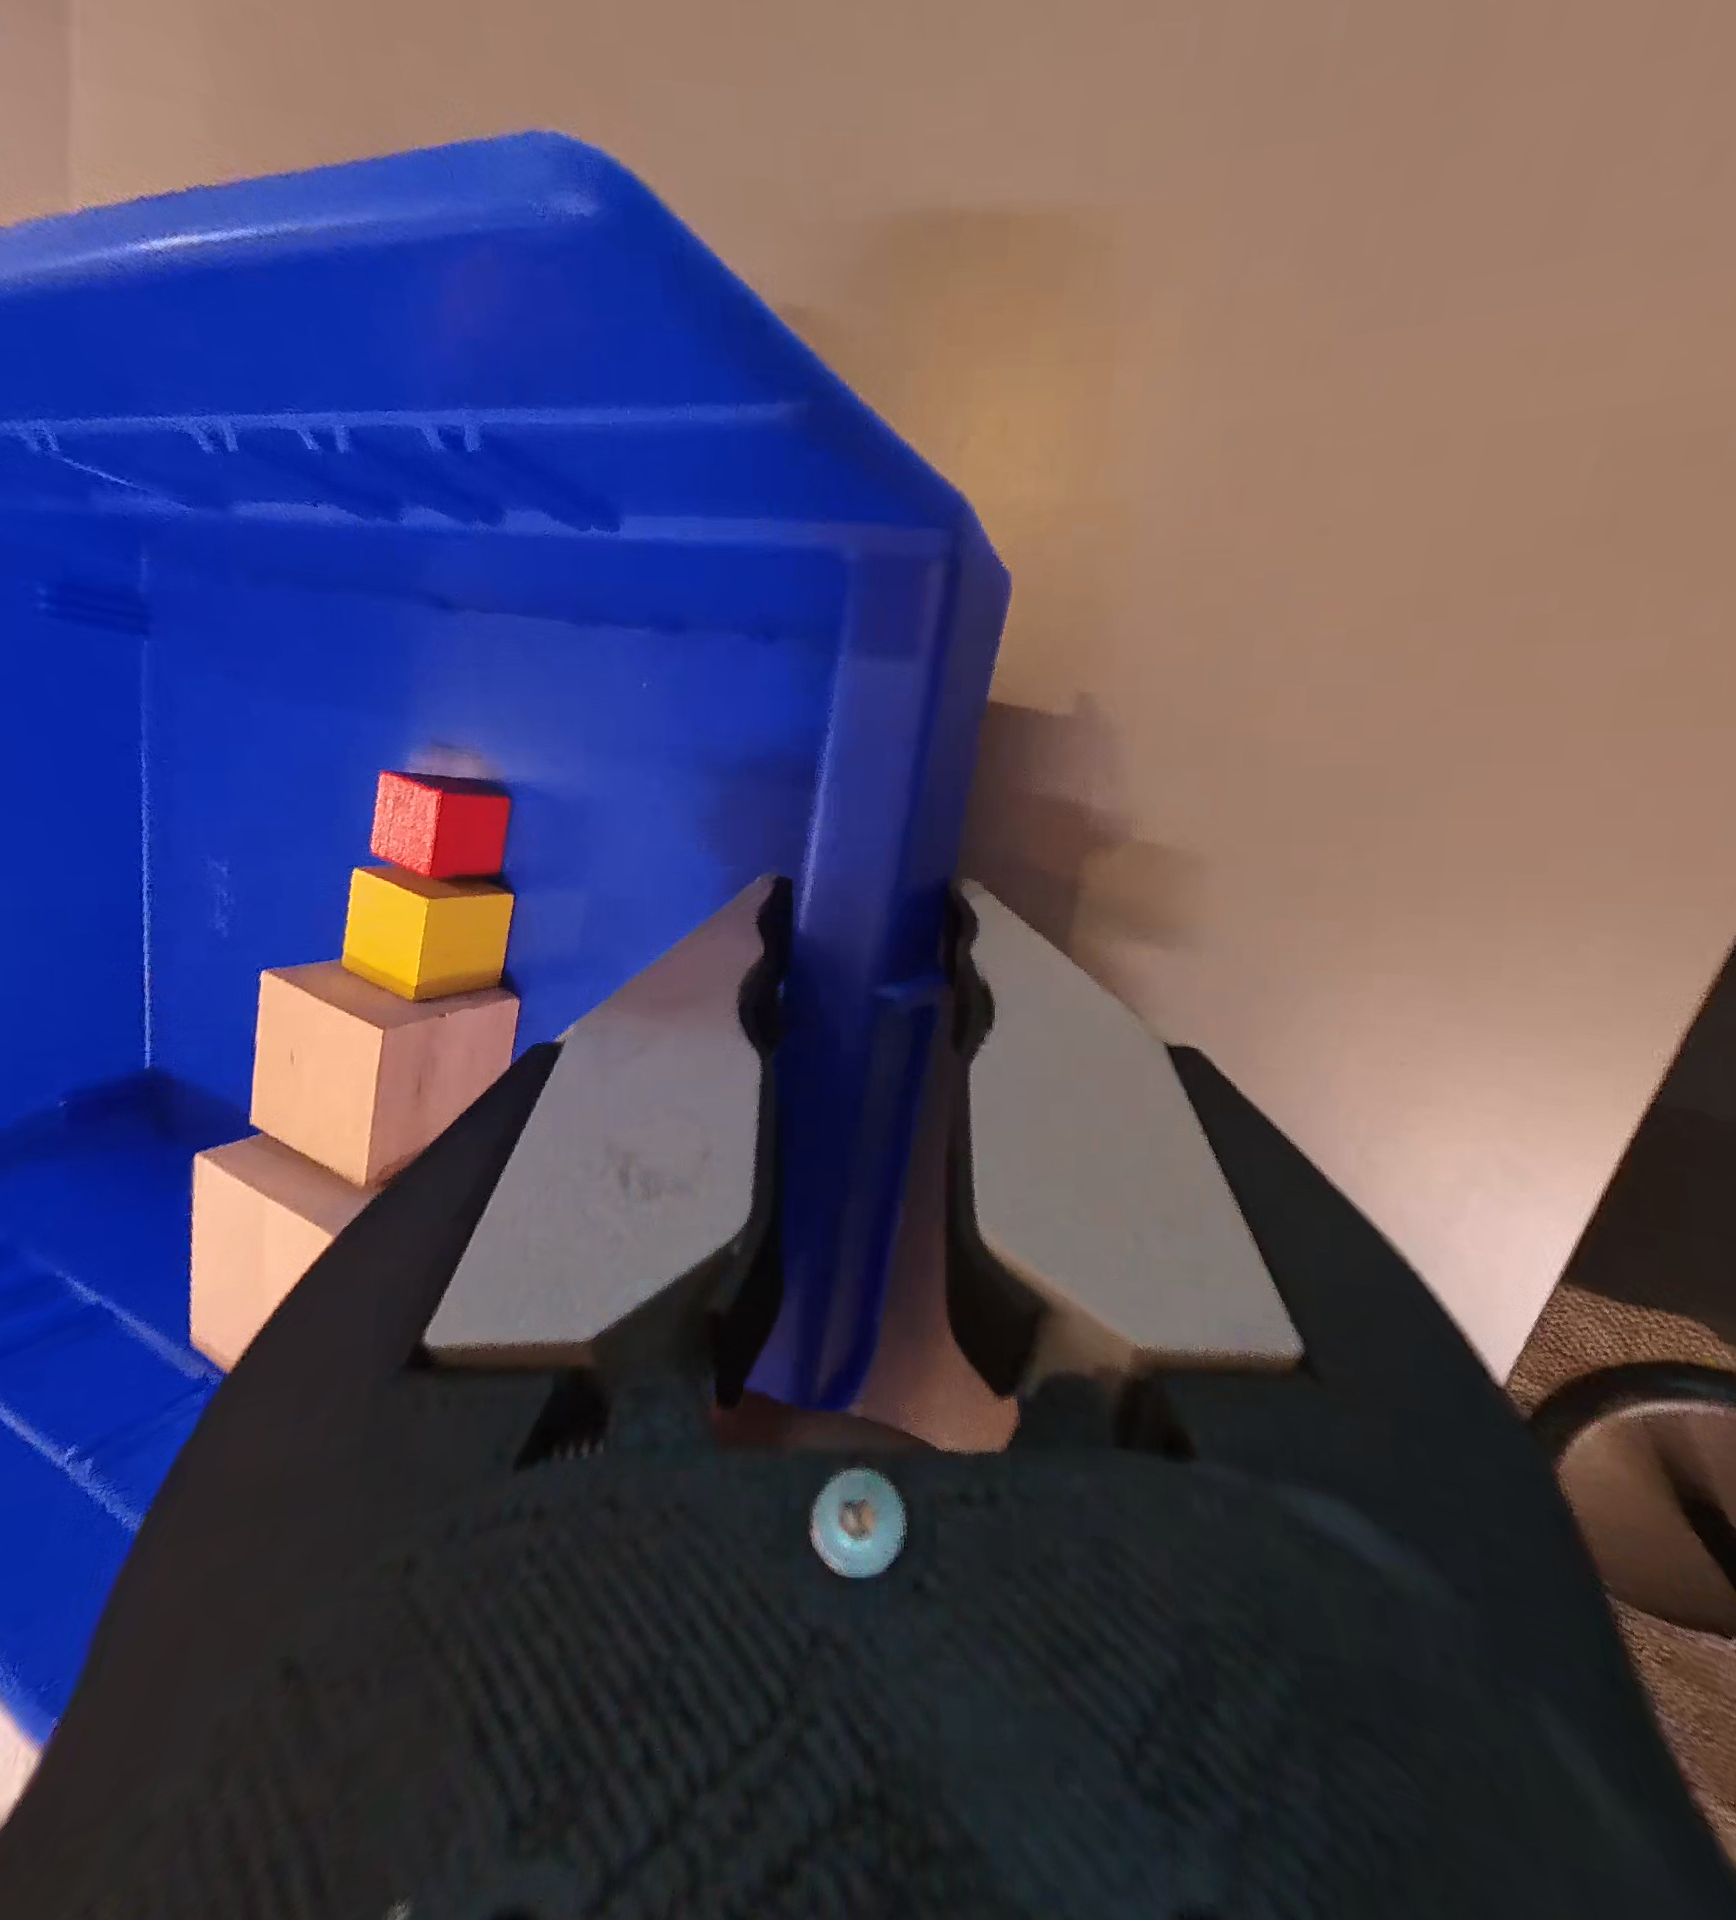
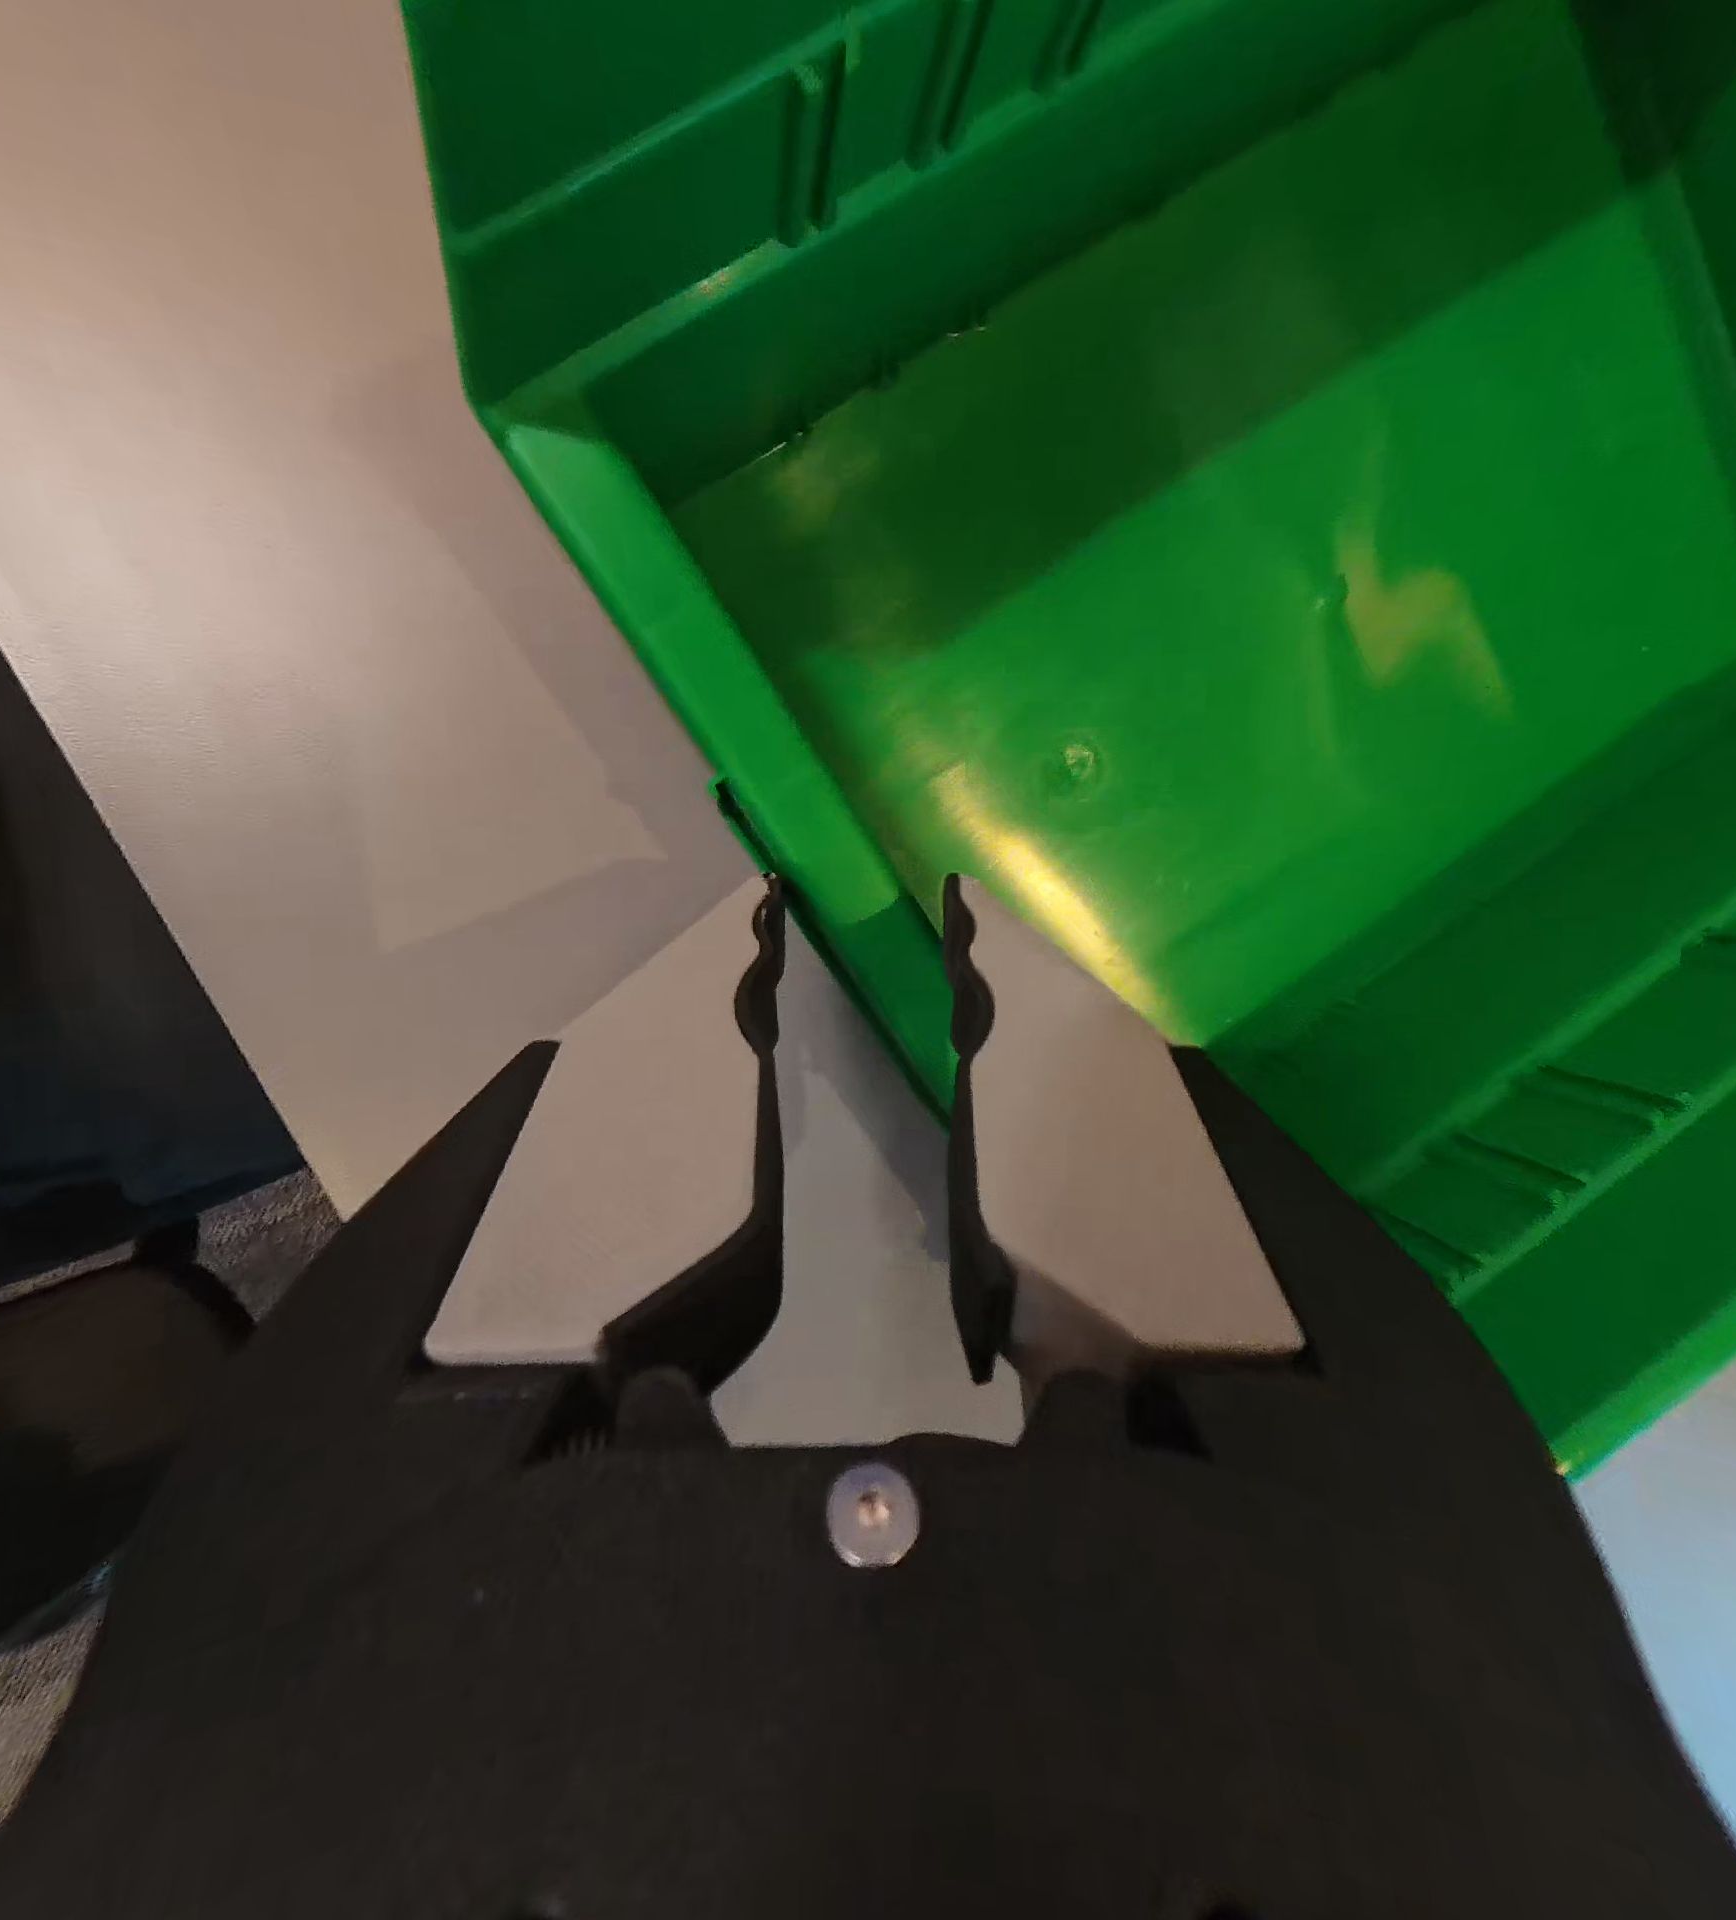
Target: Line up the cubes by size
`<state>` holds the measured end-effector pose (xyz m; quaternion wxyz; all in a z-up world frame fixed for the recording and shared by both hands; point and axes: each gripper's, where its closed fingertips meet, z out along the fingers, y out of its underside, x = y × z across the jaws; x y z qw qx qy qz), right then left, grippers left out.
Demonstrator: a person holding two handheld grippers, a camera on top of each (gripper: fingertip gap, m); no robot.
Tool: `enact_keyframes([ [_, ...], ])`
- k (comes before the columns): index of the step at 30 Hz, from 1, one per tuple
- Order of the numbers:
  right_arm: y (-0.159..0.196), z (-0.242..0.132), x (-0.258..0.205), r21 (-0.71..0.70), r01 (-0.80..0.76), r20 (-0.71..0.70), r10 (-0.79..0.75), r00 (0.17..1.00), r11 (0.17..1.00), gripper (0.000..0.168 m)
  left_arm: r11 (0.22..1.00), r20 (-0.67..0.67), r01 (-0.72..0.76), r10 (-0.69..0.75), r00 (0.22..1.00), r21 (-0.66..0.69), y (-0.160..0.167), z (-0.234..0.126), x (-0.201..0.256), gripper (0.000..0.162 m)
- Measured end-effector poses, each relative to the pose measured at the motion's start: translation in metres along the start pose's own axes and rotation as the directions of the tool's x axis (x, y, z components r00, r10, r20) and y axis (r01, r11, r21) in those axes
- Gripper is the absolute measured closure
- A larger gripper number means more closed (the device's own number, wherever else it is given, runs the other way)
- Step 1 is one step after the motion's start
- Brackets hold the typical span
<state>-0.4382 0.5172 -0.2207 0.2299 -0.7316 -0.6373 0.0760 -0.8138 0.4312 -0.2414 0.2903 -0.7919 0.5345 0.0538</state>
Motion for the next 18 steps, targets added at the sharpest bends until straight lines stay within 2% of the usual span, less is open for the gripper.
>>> enact_keyframes([
  [5,-0.018,0.008,0.0,0.051,0.04,-0.066,-0.037,0.997,0.998,0.141,0.987,-0.1,-0.069,0.084,0.991,0.147,0.018,-0.011,0.001,0.136],
  [12,-0.026,0.013,0.006,0.037,0.038,-0.05,-0.036,0.998,0.999,0.142,0.991,-0.085,-0.12,0.124,0.989,0.059,0.035,-0.01,-0.013,0.135],
  [18,-0.029,0.015,0.01,0.05,0.031,-0.067,-0.027,0.997,0.998,0.142,0.991,-0.079,-0.084,0.092,0.993,0.109,0.032,-0.006,-0.022,0.135],
])
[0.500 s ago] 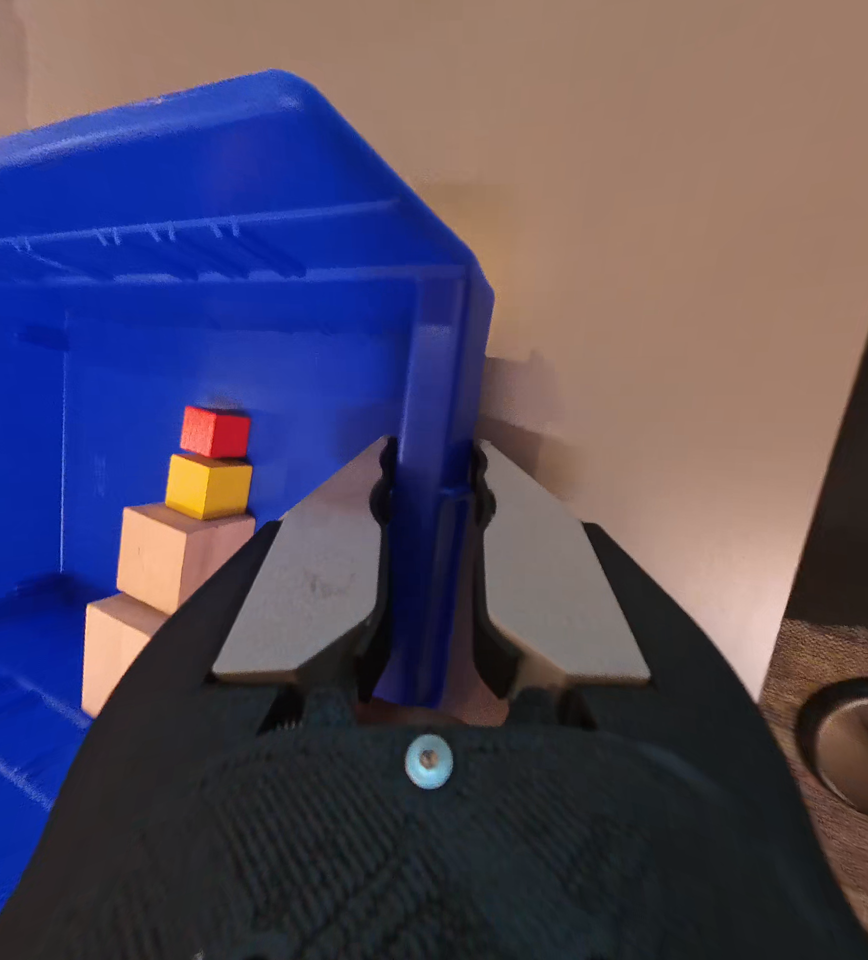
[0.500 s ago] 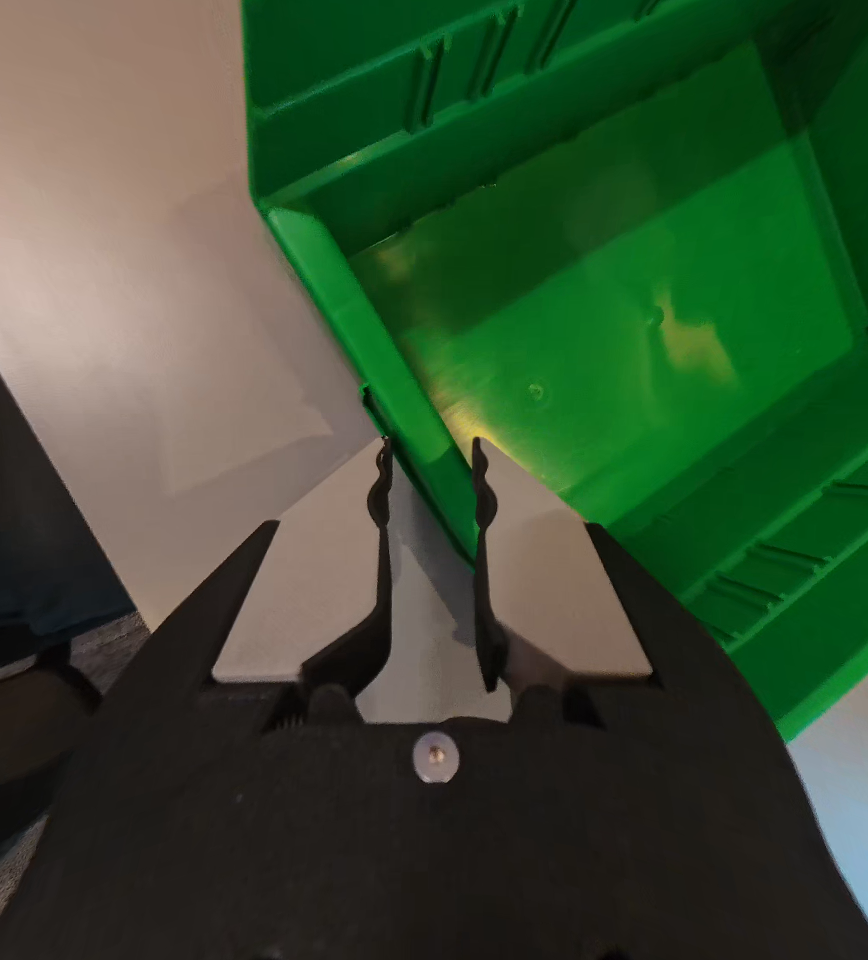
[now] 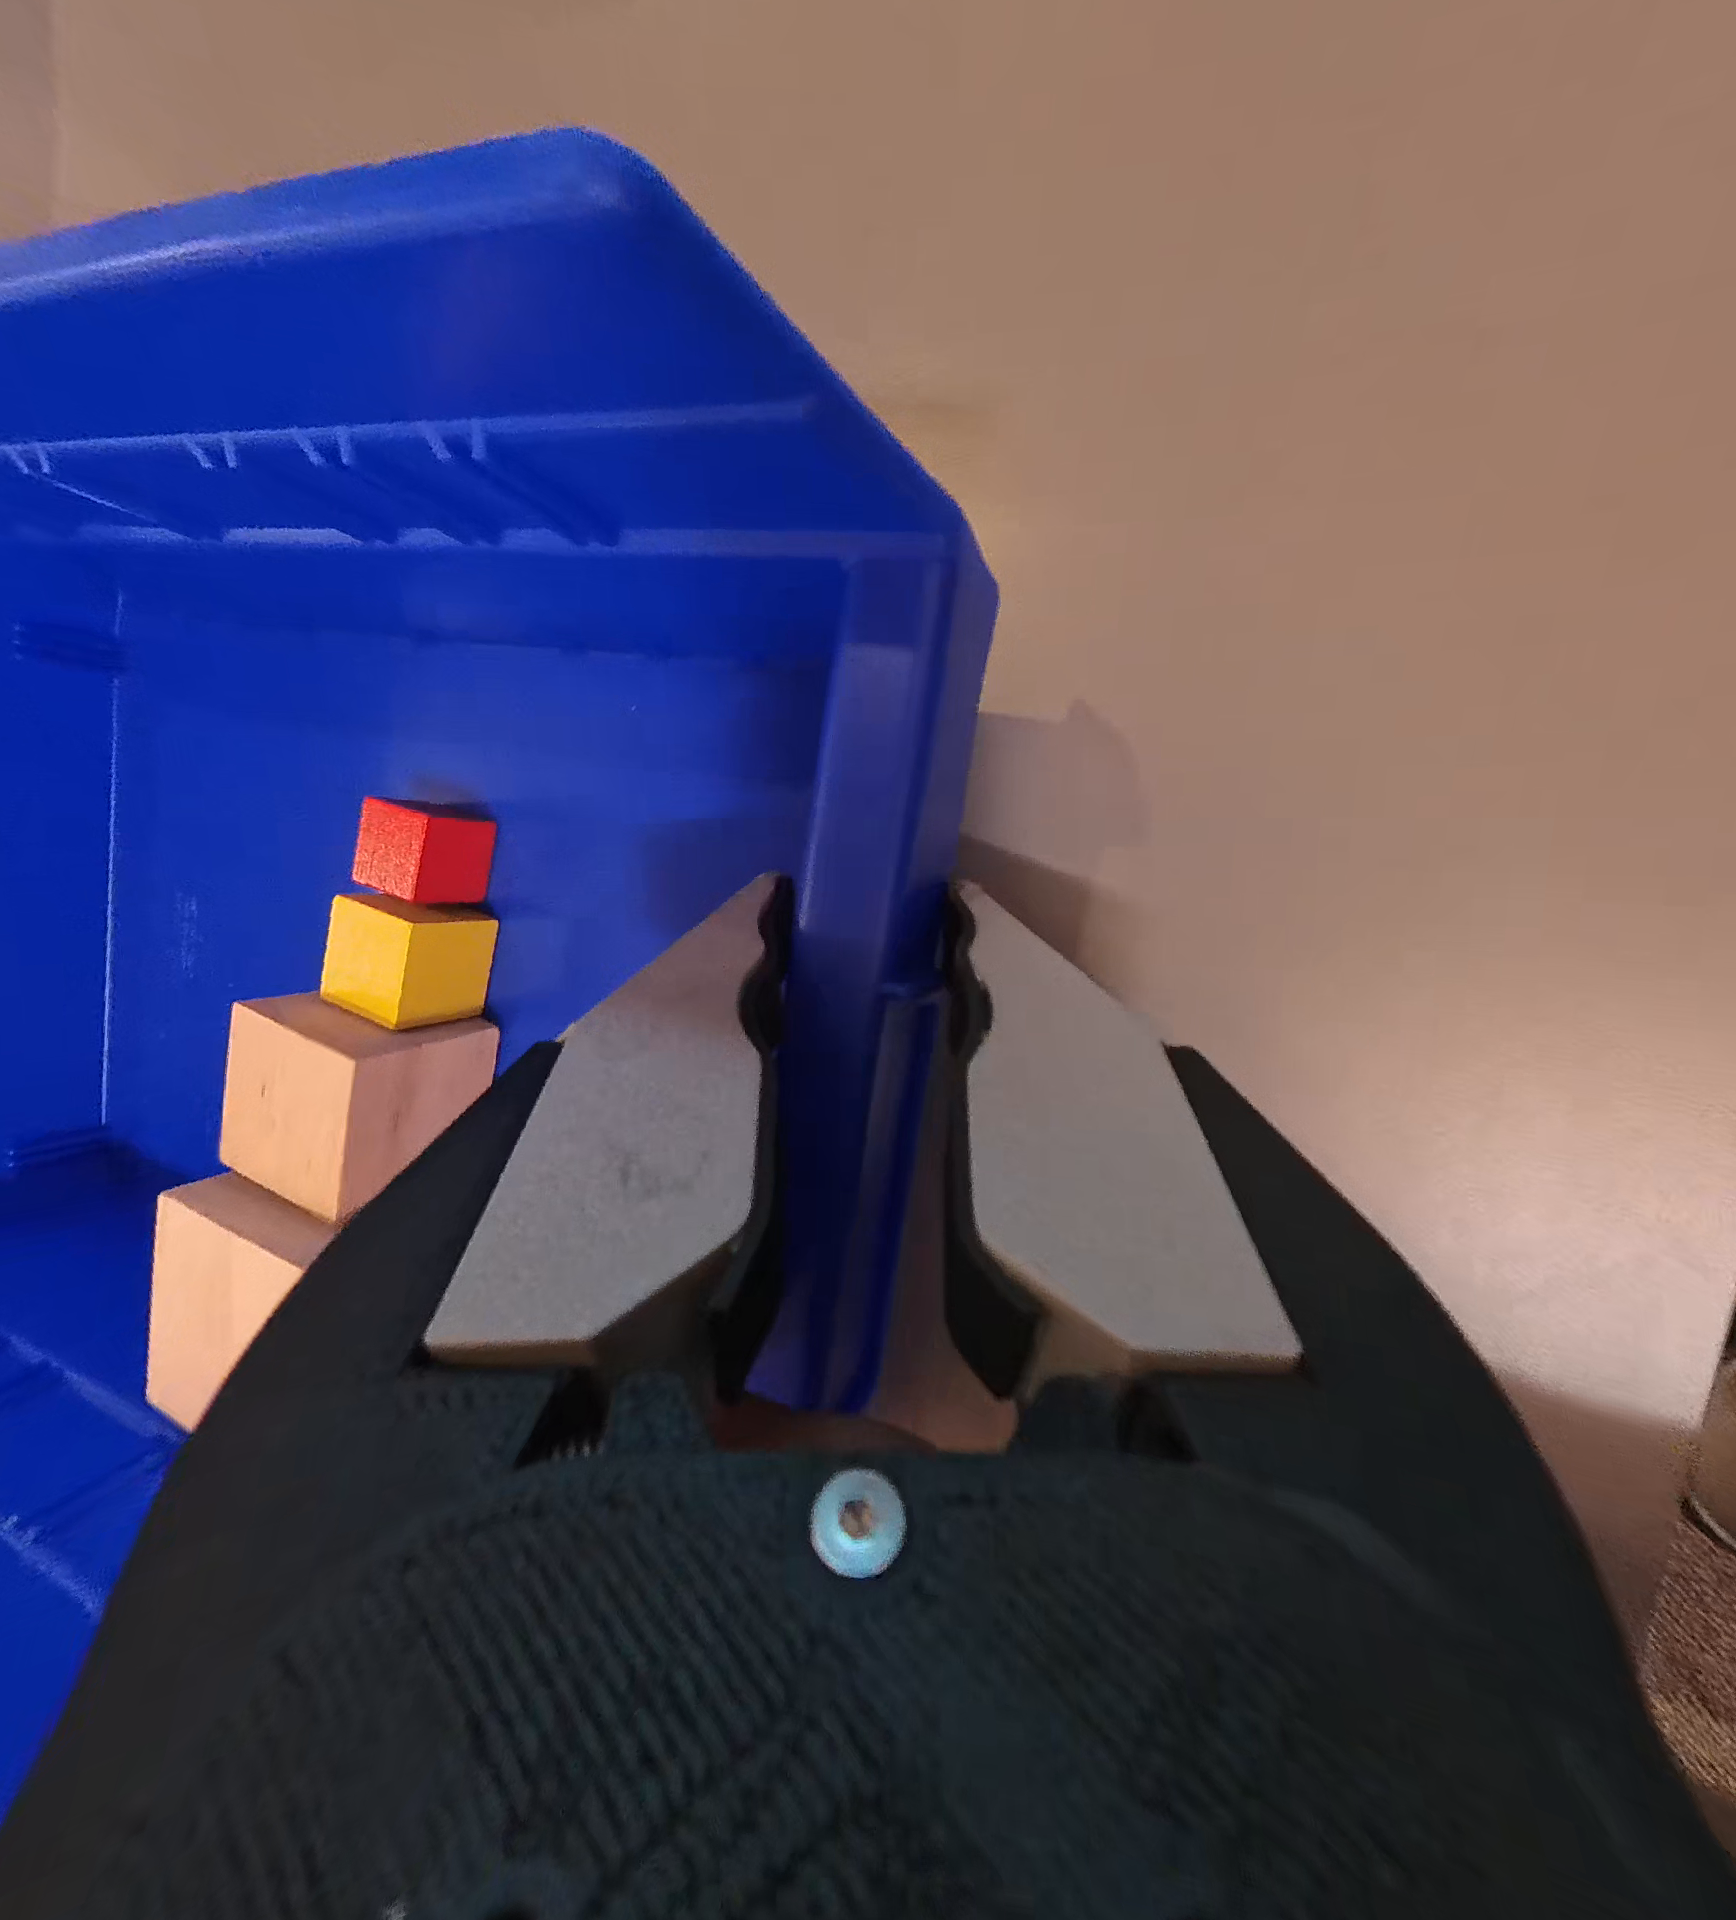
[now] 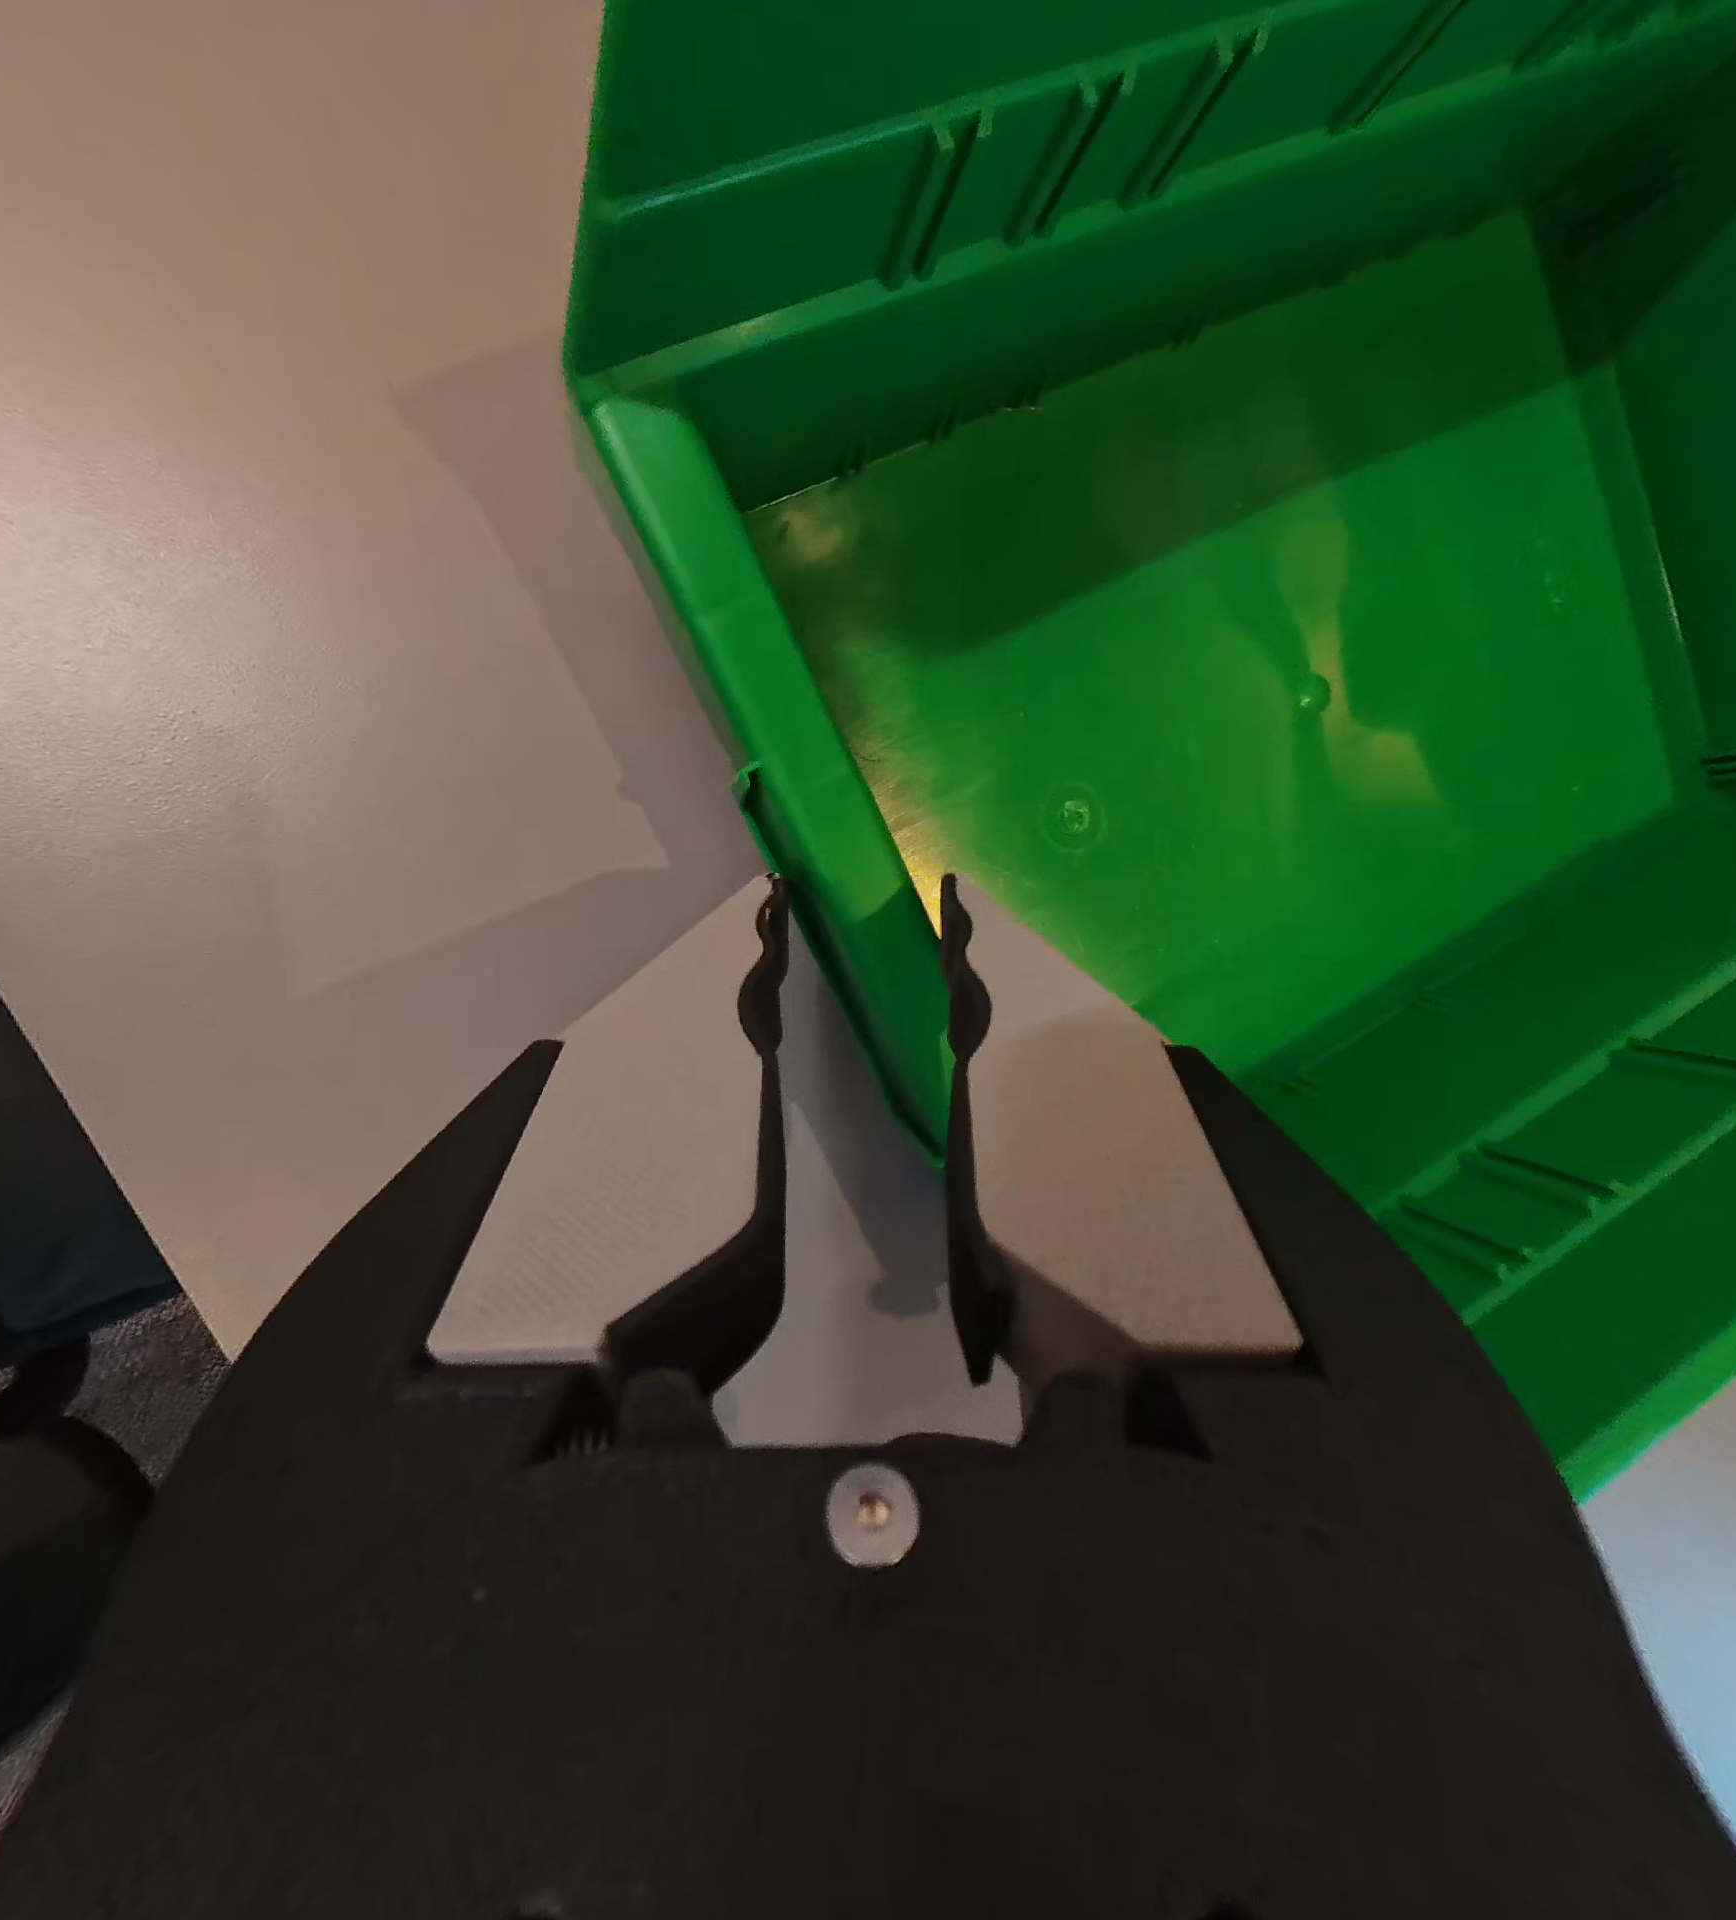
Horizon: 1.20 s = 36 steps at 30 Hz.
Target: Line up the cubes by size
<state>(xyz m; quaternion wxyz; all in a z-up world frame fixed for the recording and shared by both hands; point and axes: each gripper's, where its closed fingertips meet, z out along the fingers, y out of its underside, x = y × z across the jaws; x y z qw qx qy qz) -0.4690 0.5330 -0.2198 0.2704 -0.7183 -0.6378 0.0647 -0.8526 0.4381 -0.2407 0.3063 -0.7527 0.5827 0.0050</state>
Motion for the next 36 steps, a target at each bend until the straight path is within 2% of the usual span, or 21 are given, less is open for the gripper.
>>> enact_keyframes([
  [3,-0.007,-0.005,-0.006,0.058,-0.015,0.008,0.015,1.0,0.998,0.135,0.999,0.029,0.051,-0.051,0.998,-0.002,0.003,-0.002,-0.004,0.129],
  [6,-0.033,-0.023,-0.026,0.215,-0.083,0.088,0.066,0.994,0.973,0.126,0.993,0.118,0.113,-0.114,0.986,0.019,0.001,-0.018,-0.009,0.105],
  [8,-0.046,-0.031,-0.046,0.284,-0.093,0.158,0.049,0.986,0.954,0.131,0.988,0.162,0.126,-0.139,0.977,0.086,-0.009,-0.033,-0.005,0.104],
  [10,-0.045,-0.032,-0.062,0.29,-0.045,0.17,-0.005,0.985,0.956,0.139,0.983,0.231,0.122,-0.152,0.961,0.137,-0.017,-0.05,0.0,0.104],
  [12,-0.042,-0.033,-0.084,0.307,0.001,0.234,-0.077,0.969,0.952,0.155,0.979,0.252,0.115,-0.155,0.955,0.167,-0.022,-0.062,0.016,0.111],
  [14,-0.033,-0.027,-0.093,0.26,0.024,0.274,-0.098,0.957,0.965,0.163,0.985,0.172,0.072,-0.098,0.98,0.155,-0.025,-0.062,0.048,0.152],
  [15,-0.026,-0.021,-0.089,0.214,0.031,0.271,-0.09,0.958,0.976,0.162,0.99,0.138,0.055,-0.073,0.988,0.132,-0.023,-0.058,0.06,0.162],
  [18,-0.008,-0.007,-0.067,0.074,0.045,0.241,-0.061,0.969,0.996,0.16,0.995,0.134,0.095,-0.089,0.987,-0.037,0.002,-0.041,0.054,0.162],
  [21,0.009,0.001,-0.023,-0.091,0.046,0.097,-0.037,0.995,0.995,0.168,0.977,0.162,0.106,-0.077,0.984,-0.183,0.027,-0.028,0.026,0.162],
  [23,0.012,-0.002,-0.018,-0.146,0.039,0.117,-0.022,0.993,0.988,0.168,0.963,0.108,0.105,-0.08,0.991,-0.25,0.036,-0.024,0.019,0.162],
  [26,-0.003,-0.005,-0.023,-0.091,0.055,0.158,-0.04,0.987,0.994,0.168,0.965,0.035,0.059,-0.051,0.998,-0.257,0.032,-0.024,0.018,0.162],
  [28,-0.002,0.0,-0.015,-0.103,0.05,0.15,-0.034,0.988,0.993,0.168,0.966,0.02,0.063,-0.06,0.998,-0.252,0.031,-0.019,0.013,0.162],
  [29,-0.003,0.001,-0.008,-0.103,0.019,0.127,-0.006,0.992,0.994,0.168,0.964,0.034,0.078,-0.072,0.997,-0.253,0.033,-0.016,0.007,0.162],
  [31,-0.009,-0.001,-0.007,-0.054,0.046,0.111,-0.04,0.993,0.997,0.168,0.963,0.097,0.086,-0.063,0.993,-0.254,0.037,-0.012,-0.007,0.162],
  [32,-0.01,-0.001,-0.001,-0.035,0.052,0.061,-0.05,0.997,0.998,0.168,0.965,0.111,0.094,-0.068,0.991,-0.245,0.038,-0.012,-0.01,0.162],
  [33,-0.008,0.0,0.001,-0.043,0.034,0.058,-0.031,0.998,0.999,0.168,0.968,0.091,0.101,-0.082,0.992,-0.232,0.037,-0.012,-0.006,0.162],
  [36,-0.019,-0.002,-0.02,0.034,0.009,0.164,-0.015,0.986,0.999,0.168,0.982,0.035,0.07,-0.065,0.997,-0.175,0.025,-0.017,0.014,0.161],
])
